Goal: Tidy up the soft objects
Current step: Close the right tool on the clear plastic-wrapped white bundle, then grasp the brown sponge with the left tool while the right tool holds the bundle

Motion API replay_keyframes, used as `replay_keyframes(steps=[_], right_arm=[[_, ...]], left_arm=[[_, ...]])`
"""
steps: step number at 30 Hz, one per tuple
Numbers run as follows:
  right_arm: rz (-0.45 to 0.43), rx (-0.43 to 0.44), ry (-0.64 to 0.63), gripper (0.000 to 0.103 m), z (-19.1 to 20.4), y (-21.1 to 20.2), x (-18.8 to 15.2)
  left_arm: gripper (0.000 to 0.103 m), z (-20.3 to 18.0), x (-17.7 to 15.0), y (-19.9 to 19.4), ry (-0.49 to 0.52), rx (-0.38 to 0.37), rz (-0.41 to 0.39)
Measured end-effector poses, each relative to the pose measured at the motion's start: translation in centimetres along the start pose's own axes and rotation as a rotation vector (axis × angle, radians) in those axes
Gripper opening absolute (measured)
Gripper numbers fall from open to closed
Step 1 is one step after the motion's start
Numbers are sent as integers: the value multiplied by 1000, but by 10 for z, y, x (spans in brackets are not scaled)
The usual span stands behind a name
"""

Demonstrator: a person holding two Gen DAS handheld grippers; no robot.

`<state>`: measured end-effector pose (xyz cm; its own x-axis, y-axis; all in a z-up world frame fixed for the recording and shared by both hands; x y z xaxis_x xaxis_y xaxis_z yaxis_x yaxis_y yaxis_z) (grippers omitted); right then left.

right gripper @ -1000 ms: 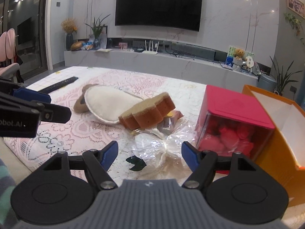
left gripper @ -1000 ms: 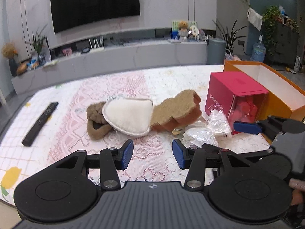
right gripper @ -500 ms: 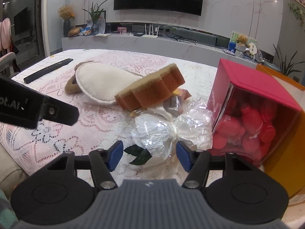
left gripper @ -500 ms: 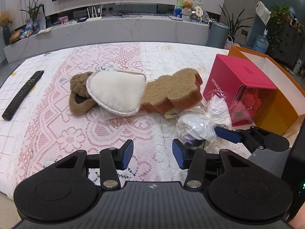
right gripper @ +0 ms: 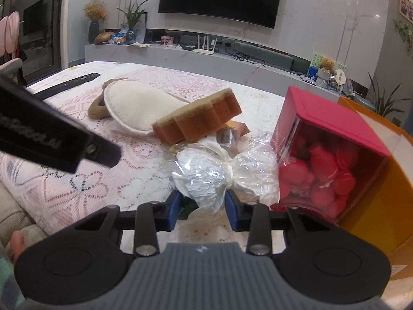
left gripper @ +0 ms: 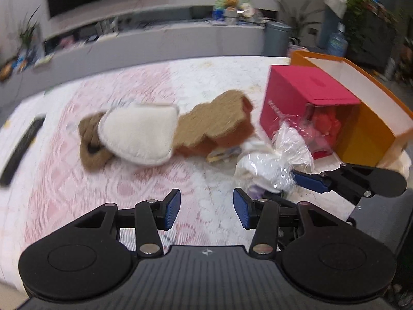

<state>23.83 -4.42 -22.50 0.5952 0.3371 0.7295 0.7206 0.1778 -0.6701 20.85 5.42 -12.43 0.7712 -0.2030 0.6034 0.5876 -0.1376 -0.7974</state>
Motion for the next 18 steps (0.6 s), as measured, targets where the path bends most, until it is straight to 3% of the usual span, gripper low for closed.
replay_keyframes(steps=[8, 18], right_arm=[[117, 148, -92, 36, -8, -6, 5], [130, 257, -519, 36, -8, 0, 31]], left_arm=[[55, -26, 22, 8, 307, 48, -42], [59, -38, 35, 37, 583, 109, -63]])
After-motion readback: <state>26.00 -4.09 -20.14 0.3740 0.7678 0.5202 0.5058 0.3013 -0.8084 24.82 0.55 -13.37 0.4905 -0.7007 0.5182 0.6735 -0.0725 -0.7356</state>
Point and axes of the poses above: each gripper's, at about its wrist camera, not at the fingertips, and y roughly the way its jaws point, z to its left, x to its top, the point moved 8 cm from there along y, roughly the way its jaws point, and after that the axes turned 5 degrees about z, right-handed, at the moved point
